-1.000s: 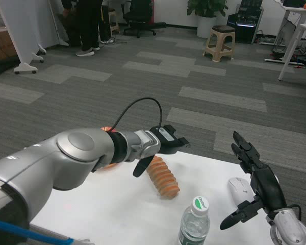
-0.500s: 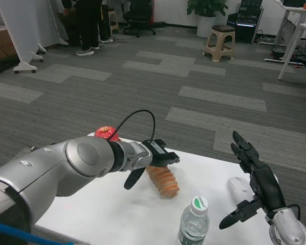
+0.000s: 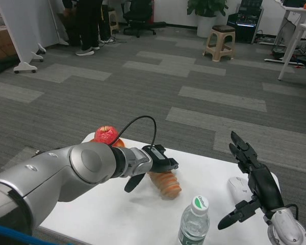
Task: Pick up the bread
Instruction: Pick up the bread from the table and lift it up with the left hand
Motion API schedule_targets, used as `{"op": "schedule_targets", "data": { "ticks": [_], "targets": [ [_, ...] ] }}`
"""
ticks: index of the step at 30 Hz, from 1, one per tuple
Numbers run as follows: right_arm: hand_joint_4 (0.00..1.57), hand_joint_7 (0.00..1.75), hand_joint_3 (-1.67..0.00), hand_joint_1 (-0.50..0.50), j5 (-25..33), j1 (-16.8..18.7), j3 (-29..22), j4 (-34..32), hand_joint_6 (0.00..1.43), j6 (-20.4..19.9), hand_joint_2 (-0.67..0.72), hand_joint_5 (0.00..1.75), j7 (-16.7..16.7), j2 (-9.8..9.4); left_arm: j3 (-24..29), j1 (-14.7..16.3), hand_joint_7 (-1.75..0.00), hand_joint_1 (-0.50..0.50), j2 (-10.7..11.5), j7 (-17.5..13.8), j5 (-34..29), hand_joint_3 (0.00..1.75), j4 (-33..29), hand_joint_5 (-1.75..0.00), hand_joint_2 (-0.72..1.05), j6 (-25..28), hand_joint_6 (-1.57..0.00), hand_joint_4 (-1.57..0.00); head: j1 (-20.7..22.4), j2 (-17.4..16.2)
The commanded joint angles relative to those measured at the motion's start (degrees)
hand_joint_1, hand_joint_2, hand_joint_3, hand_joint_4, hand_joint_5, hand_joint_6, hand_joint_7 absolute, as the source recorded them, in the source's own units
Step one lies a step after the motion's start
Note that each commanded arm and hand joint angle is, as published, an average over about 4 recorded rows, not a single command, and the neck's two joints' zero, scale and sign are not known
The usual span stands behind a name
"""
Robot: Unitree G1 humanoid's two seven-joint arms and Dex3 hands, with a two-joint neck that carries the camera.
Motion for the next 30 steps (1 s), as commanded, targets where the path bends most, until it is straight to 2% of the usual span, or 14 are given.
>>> {"op": "schedule_targets", "data": {
  "ticks": [1, 9, 15, 18, 21, 25, 28, 30],
  "targets": [
    [0.00, 0.00, 0.00, -0.33, 0.33, -0.83, 0.19, 0.18, 0.00, -0.16, 0.22, 0.00, 0.16, -0.14, -0.81, 1.84, -0.28, 0.50, -0.66, -0.03, -0.59, 0.09, 0.37, -1.03, 0.07, -0.11, -0.16, 0.00, 0.03, 0.00],
    [0.00, 0.00, 0.00, -0.33, 0.33, -0.79, 0.15, 0.18, 0.00, -0.16, 0.22, 0.00, 0.16, -0.05, -1.96, 3.07, -0.28, 0.50, -0.92, -0.03, -3.01, 0.09, 1.46, -1.03, 0.21, -0.11, -0.18, 0.00, 0.02, -0.52],
    [0.00, 0.00, 0.00, -0.31, 0.33, -0.83, 0.19, 0.18, 0.00, -0.16, 0.15, 0.00, 0.16, -0.10, -1.65, 4.30, -0.28, 0.50, -1.40, 0.32, -3.40, 0.09, 2.04, -1.03, 0.54, -0.19, -0.23, 0.00, 0.07, -0.69],
    [0.00, 0.00, 0.00, -0.30, 0.33, -0.74, 0.19, 0.07, 0.00, -0.16, 0.20, 0.00, 0.16, -0.10, -1.25, 4.93, -0.30, 0.50, -1.73, 0.32, -3.88, 0.09, 2.67, -1.03, 0.60, -0.22, -0.28, 0.00, 0.05, -0.70],
    [0.00, 0.00, 0.00, -0.29, 0.33, -0.61, 0.19, 0.00, 0.00, -0.16, 0.22, 0.00, 0.16, -0.10, -0.90, 5.62, -0.38, 0.50, -2.06, 0.28, -4.81, 0.09, 3.66, -1.03, 0.60, -0.28, -0.35, 0.00, 0.05, -0.70],
    [0.00, 0.00, 0.00, -0.30, 0.33, -0.55, 0.19, -0.06, 0.00, -0.16, 0.19, 0.00, 0.11, -0.16, -0.55, 6.21, -0.45, 0.50, -2.30, 0.15, -5.71, 0.09, 4.61, -1.13, 0.60, -0.28, -0.47, -0.04, 0.02, -0.67],
    [0.00, 0.00, 0.00, -0.29, 0.33, -0.46, 0.19, -0.15, 0.00, -0.16, 0.22, 0.00, 0.14, -0.18, -0.50, 6.52, -0.49, 0.50, -2.41, 0.06, -6.59, 0.09, 5.05, -1.13, 0.60, -0.28, -0.47, -0.04, 0.02, -0.68],
    [0.00, 0.00, 0.00, -0.29, 0.33, -0.41, 0.17, -0.19, 0.00, -0.16, 0.19, 0.00, 0.11, -0.18, -0.46, 6.58, -0.51, 0.50, -2.44, 0.06, -6.72, 0.09, 5.16, -1.13, 0.60, -0.28, -0.50, -0.04, 0.02, -0.69]
  ]
}}
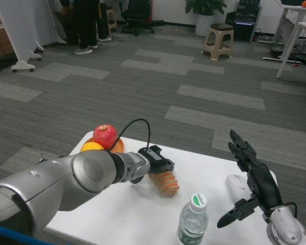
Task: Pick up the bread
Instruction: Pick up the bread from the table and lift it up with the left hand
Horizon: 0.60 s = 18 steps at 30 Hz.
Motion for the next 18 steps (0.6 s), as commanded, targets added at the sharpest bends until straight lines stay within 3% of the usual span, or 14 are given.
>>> {"op": "schedule_targets", "data": {
  "ticks": [1, 2, 5, 7, 9, 11, 15, 18],
  "targets": [
    [0.00, 0.00, 0.00, -0.29, 0.33, -0.39, -0.01, -0.27, 0.00, -0.16, 0.17, 0.00, 0.14, -0.20, -0.26, 2.87, -0.56, 0.50, -0.24, -1.36, -0.66, 0.09, 0.06, -1.13, 0.60, -0.17, -0.54, -0.04, 0.00, -0.02],
    [0.00, 0.00, 0.00, -0.29, 0.33, -0.39, -0.03, -0.29, 0.00, -0.16, 0.15, 0.00, 0.14, -0.20, -0.11, 2.91, -0.61, 0.50, -0.27, -1.36, -0.66, 0.09, 0.13, -1.13, 0.60, -0.17, -0.58, -0.04, 0.00, -0.01],
    [0.00, 0.00, 0.00, -0.29, 0.33, -0.39, -0.06, -0.33, 0.00, -0.16, 0.19, 0.00, 0.14, -0.20, 0.79, 3.24, -1.12, 0.50, -0.29, -1.40, -0.66, 0.09, 0.39, -1.18, 0.60, -0.26, -0.82, -0.08, 0.04, 0.03],
    [0.00, 0.00, 0.00, -0.29, 0.33, -0.39, -0.06, -0.33, 0.00, -0.16, 0.20, 0.00, 0.11, -0.23, 1.32, 3.50, -1.48, 0.50, -0.29, -1.56, -0.66, 0.09, 0.50, -1.39, 0.60, -0.32, -1.03, -0.19, 0.07, 0.05],
    [0.00, 0.02, 0.00, -0.29, 0.33, -0.35, -0.06, -0.38, 0.00, -0.16, 0.19, 0.00, 0.14, -0.23, 2.13, 3.96, -1.66, 0.50, -0.29, -2.04, -0.61, 0.09, 0.70, -1.64, 0.60, -0.39, -1.22, -0.43, 0.01, 0.06],
    [0.00, 0.02, 0.00, -0.29, 0.33, -0.28, -0.06, -0.44, 0.00, -0.16, 0.15, 0.00, 0.14, -0.20, 3.03, 4.40, -1.68, 0.50, -0.29, -2.57, -0.57, 0.09, 0.89, -1.75, 0.60, -0.48, -1.30, -0.71, -0.04, 0.08],
    [0.00, 0.00, 0.00, -0.29, 0.33, -0.13, -0.08, -0.60, 0.00, -0.16, 0.15, 0.00, 0.09, -0.25, 6.02, 5.52, -1.68, 0.50, -0.18, -4.06, -0.39, 0.09, 1.51, -1.75, 0.60, -1.44, -1.33, -1.22, -0.04, 0.11],
    [0.00, 0.00, 0.00, -0.29, 0.33, -0.04, -0.14, -0.68, 0.00, -0.16, 0.15, 0.00, 0.11, -0.25, 9.52, 6.71, -1.68, 0.50, 0.02, -5.93, -0.09, 0.09, 2.30, -1.75, 0.60, -2.32, -1.34, -1.35, 0.04, 0.21]
  ]
}}
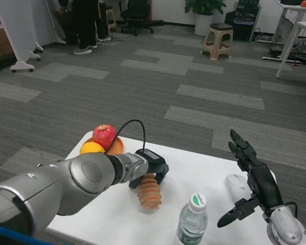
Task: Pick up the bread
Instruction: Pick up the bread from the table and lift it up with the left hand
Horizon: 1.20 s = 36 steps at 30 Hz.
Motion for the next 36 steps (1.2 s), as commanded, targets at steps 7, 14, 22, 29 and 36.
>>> {"op": "schedule_targets", "data": {
  "ticks": [7, 14, 22, 29, 36],
  "targets": [
    [0.00, 0.00, 0.00, -0.29, 0.35, 0.02, -0.14, -0.74, 0.00, -0.16, 0.15, 0.00, 0.07, -0.29, 8.11, 6.14, -1.68, 0.50, 0.57, -5.86, 0.85, 0.09, 1.40, -1.75, 0.52, -2.43, -1.34, -1.38, 0.40, 0.31],
    [0.00, 0.00, 0.00, -0.28, 0.41, 0.11, -0.23, -0.87, 0.00, -0.16, 0.15, 0.00, 0.07, -0.29, 17.23, 8.69, -1.71, 0.50, 1.73, -8.45, 1.01, 0.09, 3.34, -1.75, 0.43, -7.20, -1.25, -1.37, 0.75, 0.42],
    [0.00, 0.03, 0.00, -0.25, 0.50, 0.35, -0.54, -1.16, 0.00, -0.16, 0.15, 0.00, 0.07, -0.42, 39.25, 12.71, -1.75, 0.50, 4.72, -13.55, 9.31, 0.09, 2.76, -1.75, 0.34, -13.00, -0.98, -1.20, 1.14, 0.83],
    [0.00, 0.00, 0.00, -0.25, 0.50, 0.70, -1.13, -1.42, 0.00, -0.16, 0.15, 0.00, 0.03, -0.46, 85.10, 25.46, -1.75, 0.50, 7.29, -14.43, 27.33, 0.07, -9.89, -1.75, 0.34, -19.63, -1.10, -1.24, 1.35, 1.64],
    [0.00, 0.00, 0.00, -0.25, 0.50, 0.74, -1.37, -1.46, 0.00, -0.16, 0.15, 0.00, -0.02, -0.29, 88.07, 30.18, -1.71, 0.50, 7.66, -14.43, 9.00, 0.09, -11.98, -1.75, 0.34, -32.49, -1.15, -1.30, 1.40, 2.30]
  ]
}}
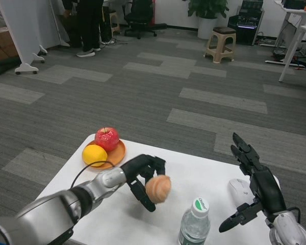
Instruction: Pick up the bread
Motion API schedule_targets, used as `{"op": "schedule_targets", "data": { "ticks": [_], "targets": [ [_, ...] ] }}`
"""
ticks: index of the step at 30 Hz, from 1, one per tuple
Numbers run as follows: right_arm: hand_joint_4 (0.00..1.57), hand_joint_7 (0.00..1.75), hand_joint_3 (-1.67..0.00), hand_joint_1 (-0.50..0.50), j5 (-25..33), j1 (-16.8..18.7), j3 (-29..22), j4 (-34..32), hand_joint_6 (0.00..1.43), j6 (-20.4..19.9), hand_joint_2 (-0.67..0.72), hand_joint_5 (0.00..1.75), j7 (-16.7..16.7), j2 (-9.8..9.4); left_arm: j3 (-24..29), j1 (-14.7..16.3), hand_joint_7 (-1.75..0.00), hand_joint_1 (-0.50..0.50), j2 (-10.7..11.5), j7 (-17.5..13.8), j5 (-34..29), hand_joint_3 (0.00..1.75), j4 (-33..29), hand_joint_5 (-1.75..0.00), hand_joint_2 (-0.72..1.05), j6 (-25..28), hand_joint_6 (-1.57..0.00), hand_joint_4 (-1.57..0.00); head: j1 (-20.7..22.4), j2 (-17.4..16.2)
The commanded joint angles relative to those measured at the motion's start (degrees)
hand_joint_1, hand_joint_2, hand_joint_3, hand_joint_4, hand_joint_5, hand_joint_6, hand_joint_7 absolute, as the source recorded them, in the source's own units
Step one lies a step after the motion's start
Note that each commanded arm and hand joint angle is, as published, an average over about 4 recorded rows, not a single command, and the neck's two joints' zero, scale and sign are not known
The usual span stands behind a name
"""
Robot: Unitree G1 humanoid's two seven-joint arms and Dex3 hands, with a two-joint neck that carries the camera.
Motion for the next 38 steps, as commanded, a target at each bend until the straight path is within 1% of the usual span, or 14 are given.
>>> {"op": "schedule_targets", "data": {
  "ticks": [1, 3, 6, 10, 12, 14, 18, 19, 21, 24, 26, 29, 32, 38],
  "targets": [
    [0.00, 0.00, 0.00, -0.25, 0.46, 0.51, -0.90, -0.55, 0.00, -0.17, 0.15, 0.00, 0.00, -0.28, 4.17, 4.49, -1.71, 0.50, 1.25, -0.27, -9.02, 0.09, -3.00, -1.75, 0.34, -7.43, -1.15, -1.31, -0.03, 0.25],
    [0.00, 0.00, 0.00, -0.25, 0.46, 0.51, -0.96, -0.55, 0.00, -0.17, 0.15, 0.00, 0.00, -0.21, 4.77, 5.44, -1.75, 0.50, 1.14, -0.18, -10.89, 0.09, -4.36, -1.75, 0.34, -8.84, -1.15, -1.31, -0.15, 0.43],
    [0.00, 0.00, 0.00, -0.25, 0.46, 0.51, -1.05, -0.55, 0.00, -0.17, 0.15, 0.00, 0.00, -0.13, 6.92, 7.68, -1.75, 0.50, 0.66, 0.02, -13.50, 0.09, -8.06, -1.75, 0.34, -11.15, -1.15, -1.31, -0.35, 0.76],
    [0.00, 0.00, 0.00, -0.25, 0.46, 0.51, -1.31, -0.68, 0.00, -0.17, 0.15, 0.00, 0.00, -0.13, 11.27, 11.41, -1.75, 0.50, -0.44, 0.32, -14.51, 0.07, -16.19, -1.75, 0.34, -12.20, -1.13, -1.31, -0.23, 1.10],
    [0.00, 0.00, 0.00, -0.25, 0.46, 0.51, -1.31, -0.79, 0.00, -0.21, 0.15, 0.00, -0.05, -0.13, 12.02, 13.24, -1.75, 0.50, -0.77, 1.38, -15.81, 0.07, -21.13, -1.75, 0.34, -12.44, -1.13, -1.31, -0.25, 1.26],
    [0.00, 0.00, 0.00, -0.25, 0.46, 0.53, -1.27, -1.06, 0.00, -0.23, 0.15, 0.00, -0.11, -0.15, 11.51, 14.31, -1.75, 0.50, -0.94, 2.70, -17.85, 0.09, -24.95, -1.75, 0.34, -12.99, -1.13, -1.31, -0.44, 1.39],
    [0.00, 0.00, 0.00, -0.25, 0.46, 0.60, -1.14, -1.87, 0.00, -0.17, 0.15, 0.00, -0.18, -0.21, 9.71, 14.62, -1.75, 0.50, -1.16, 3.64, -21.19, 0.09, -28.47, -1.75, 0.34, -14.03, -1.13, -1.31, -0.77, 1.58],
    [0.00, 0.00, 0.00, -0.25, 0.46, 0.60, -1.14, -2.05, 0.00, -0.17, 0.15, 0.00, -0.18, -0.21, 9.25, 14.62, -1.73, 0.50, -1.19, 3.80, -21.98, 0.07, -29.15, -1.75, 0.34, -14.27, -1.13, -1.31, -0.87, 1.62],
    [0.00, 0.00, 0.00, -0.25, 0.46, 0.60, -1.14, -2.51, 0.00, -0.19, 0.17, 0.00, -0.22, -0.21, 8.41, 14.58, -1.73, 0.50, -1.16, 4.35, -22.68, 0.07, -30.67, -1.75, 0.34, -14.66, -1.13, -1.31, -1.14, 1.69],
    [0.00, 0.00, 0.00, -0.25, 0.46, 0.60, -1.09, -2.97, 0.00, -0.17, 0.19, 0.00, -0.27, -0.21, 7.80, 14.53, -1.75, 0.50, -1.01, 4.98, -22.73, 0.09, -32.14, -1.75, 0.34, -14.66, -1.13, -1.31, -1.46, 1.55],
    [0.00, 0.00, 0.00, -0.25, 0.46, 0.60, -1.05, -3.01, 0.00, -0.17, 0.15, 0.00, -0.27, -0.21, 7.75, 14.49, -1.75, 0.50, -0.92, 5.16, -22.73, 0.09, -32.23, -1.75, 0.34, -14.66, -1.13, -1.31, -1.58, 1.44],
    [0.00, 0.00, 0.00, -0.25, 0.46, 0.73, -1.03, -3.21, 0.00, -0.17, 0.15, 0.00, -0.31, -0.21, 7.47, 14.44, -1.75, 0.50, -0.94, 6.23, -22.79, 0.09, -32.86, -1.75, 0.34, -14.73, -1.13, -1.31, -1.89, 1.31],
    [0.00, 0.00, 0.00, -0.25, 0.46, 0.77, -1.01, -3.32, 0.00, -0.17, 0.15, 0.00, -0.31, -0.26, 6.88, 14.14, -1.75, 0.50, -0.99, 6.67, -22.86, 0.09, -33.24, -1.75, 0.34, -14.73, -1.13, -1.31, -3.11, 1.17],
    [0.00, 0.00, 0.00, -0.25, 0.46, 0.92, -1.28, -3.42, 0.00, -0.22, 0.15, 0.00, -0.35, -0.30, 6.17, 13.49, -1.75, 0.50, -0.92, 6.86, -23.26, 0.09, -33.28, -1.75, 0.34, -14.66, -1.13, -1.31, -8.05, 0.97]
  ]
}}
